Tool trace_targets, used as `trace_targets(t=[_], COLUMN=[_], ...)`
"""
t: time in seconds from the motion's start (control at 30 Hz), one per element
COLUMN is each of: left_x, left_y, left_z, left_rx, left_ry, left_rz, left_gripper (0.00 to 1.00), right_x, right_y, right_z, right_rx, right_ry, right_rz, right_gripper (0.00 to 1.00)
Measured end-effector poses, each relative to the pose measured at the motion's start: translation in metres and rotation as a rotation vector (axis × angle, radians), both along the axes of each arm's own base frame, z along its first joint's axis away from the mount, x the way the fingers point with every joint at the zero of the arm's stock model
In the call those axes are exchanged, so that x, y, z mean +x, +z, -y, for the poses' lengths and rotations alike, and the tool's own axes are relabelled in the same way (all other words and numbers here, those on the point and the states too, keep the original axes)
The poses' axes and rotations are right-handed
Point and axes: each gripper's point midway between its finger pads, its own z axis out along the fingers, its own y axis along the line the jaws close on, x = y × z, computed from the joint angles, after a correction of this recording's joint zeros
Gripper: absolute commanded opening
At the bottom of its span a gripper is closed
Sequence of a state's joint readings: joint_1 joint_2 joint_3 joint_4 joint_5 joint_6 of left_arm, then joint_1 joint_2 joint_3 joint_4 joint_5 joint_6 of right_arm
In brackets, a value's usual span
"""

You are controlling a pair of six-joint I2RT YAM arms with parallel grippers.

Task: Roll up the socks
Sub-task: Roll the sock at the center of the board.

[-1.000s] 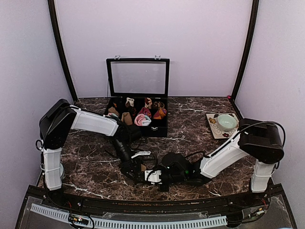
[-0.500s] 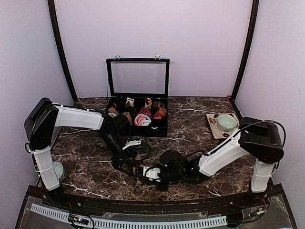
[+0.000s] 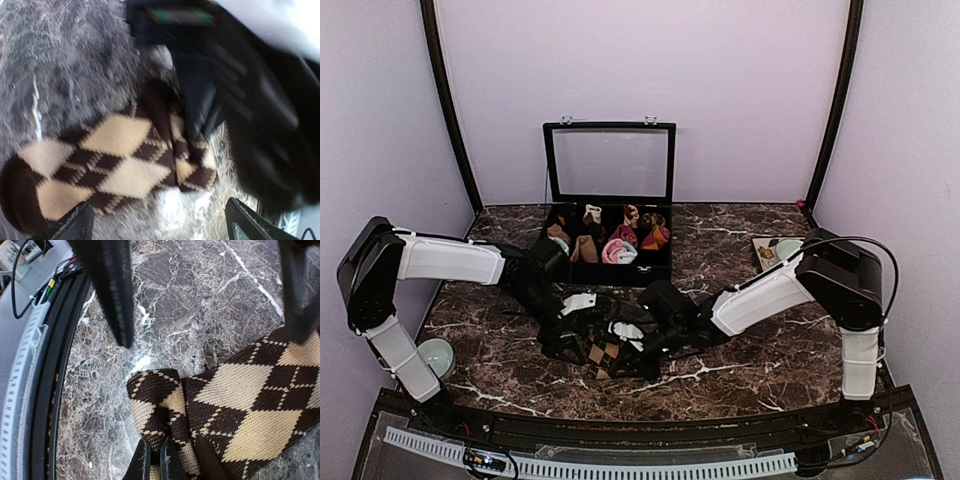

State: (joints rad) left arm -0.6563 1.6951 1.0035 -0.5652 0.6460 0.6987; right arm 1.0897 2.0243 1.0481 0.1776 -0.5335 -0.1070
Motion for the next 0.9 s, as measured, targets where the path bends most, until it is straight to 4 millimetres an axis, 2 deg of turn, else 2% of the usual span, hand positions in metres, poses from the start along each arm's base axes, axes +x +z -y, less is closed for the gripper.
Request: trace_targets(t=[0.17, 0.37, 0.5, 0.6, 0.73, 0.9], left_x=[-0.016, -0.007, -0.008, -0.018, -0.046, -0.063], left_y=[-0.003, 0.008, 0.024, 0.026, 0.022, 0.012], left_z=[-0.021, -0.036, -0.044, -0.041, -0.027, -0.008], left_rx=[0.018, 0.02, 0.008, 0.02, 0.049, 0.093], left_ry=[-0.002, 0.037, 0.02, -0.041, -0.177, -0.267], left_rz=[0.057, 0.133, 0.179, 0.196, 0.228, 0.314], left_gripper=[0.9, 0.88, 0.76, 0.74, 0.7, 0.58], right_x=[0.001, 0.001, 0.002, 0.002, 0.004, 0.005], right_y=[0.0, 0.0, 0.0, 0.0, -0.001, -0.001], right_z=[0.0, -0.001, -0.001, -0.002, -0.005, -0.009], right_rx=[-0.021, -0.043, -0.063, -0.081, -0.108, -0.131], right_ry=[-0.008, -0.043, -0.075, -0.099, -0.119, -0.124], right_rz=[-0.139, -0.227, -0.278, -0.339, -0.431, -0.534], right_gripper=[0.0, 0.0, 0.0, 0.0, 0.0, 0.0])
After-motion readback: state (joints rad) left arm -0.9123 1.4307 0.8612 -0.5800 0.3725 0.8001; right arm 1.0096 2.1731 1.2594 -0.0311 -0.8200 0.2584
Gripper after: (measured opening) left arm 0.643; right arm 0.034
